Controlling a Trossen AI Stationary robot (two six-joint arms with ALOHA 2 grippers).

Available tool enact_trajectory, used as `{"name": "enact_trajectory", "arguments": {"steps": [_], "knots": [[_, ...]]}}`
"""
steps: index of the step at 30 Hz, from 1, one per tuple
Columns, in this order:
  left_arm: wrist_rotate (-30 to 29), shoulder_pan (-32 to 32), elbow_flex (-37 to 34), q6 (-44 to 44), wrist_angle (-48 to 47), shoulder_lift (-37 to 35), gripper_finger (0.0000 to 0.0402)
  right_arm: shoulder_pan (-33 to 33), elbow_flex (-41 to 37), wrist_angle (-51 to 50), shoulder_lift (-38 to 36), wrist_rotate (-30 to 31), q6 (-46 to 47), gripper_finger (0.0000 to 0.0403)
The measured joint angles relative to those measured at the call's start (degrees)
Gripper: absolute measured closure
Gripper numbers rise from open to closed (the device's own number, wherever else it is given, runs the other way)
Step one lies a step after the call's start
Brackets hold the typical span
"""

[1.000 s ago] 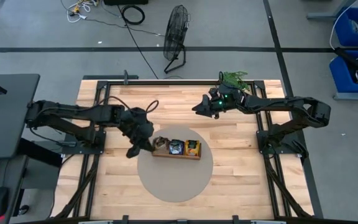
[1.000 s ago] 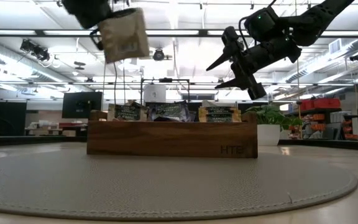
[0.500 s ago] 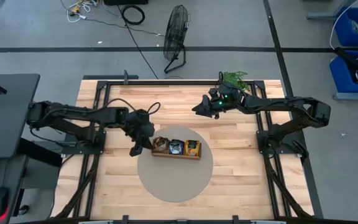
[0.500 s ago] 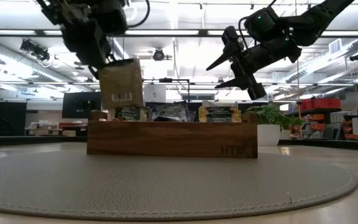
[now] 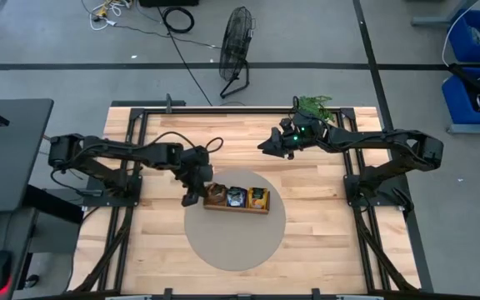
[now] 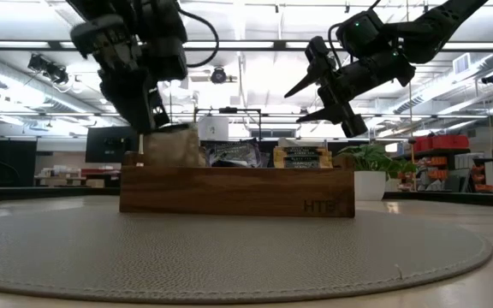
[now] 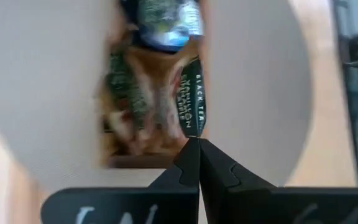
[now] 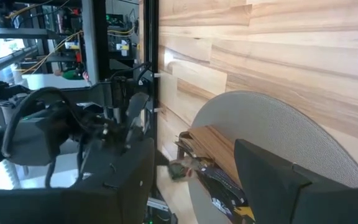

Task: Pick & Place Tea
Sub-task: Put the brown tea bag into the left section of the wooden organizer, then return to Home Position

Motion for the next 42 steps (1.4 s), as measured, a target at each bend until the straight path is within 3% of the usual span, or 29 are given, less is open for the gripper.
{"name": "enact_trajectory", "arguments": {"steps": [5, 13, 21, 25, 31, 36, 40, 42], "knots": [[-6.8, 0.1, 0.0, -2.8, 1.1, 0.0, 0.0394, 0.0, 0.0, 0.4, 0.0, 0.0, -0.5, 0.0172], [-4.9, 0.0, 0.0, -7.1, 1.5, -0.7, 0.0343, 0.4, 0.0, 1.6, -0.3, 0.4, -3.0, 0.0172], [-3.4, -0.8, 0.0, -12.5, 5.7, -3.0, 0.0327, 4.9, 0.0, 2.4, -6.2, 10.1, -13.8, 0.0172], [-10.4, -0.8, 0.0, -19.3, 8.6, -6.0, 0.0334, 7.1, 0.1, 2.2, -9.4, 15.1, -21.9, 0.0172], [-13.2, -0.5, 1.7, -21.6, 9.6, -10.3, 0.0341, 7.9, 0.0, 5.7, -13.3, 6.8, -34.0, 0.0172], [-17.0, -1.7, 4.0, -18.5, 12.6, -15.4, 0.0342, 10.4, 0.0, 7.2, -19.6, 10.9, -47.8, 0.0172], [-18.6, -1.5, 5.2, -1.6, 13.6, -18.3, 0.0342, 10.5, -0.1, 0.6, -23.2, 11.0, -56.4, 0.0172], [-18.5, -1.9, 5.0, 0.1, 15.0, -20.1, 0.0342, 10.3, -0.3, 1.3, -24.7, 11.4, -55.3, 0.0172]]}}
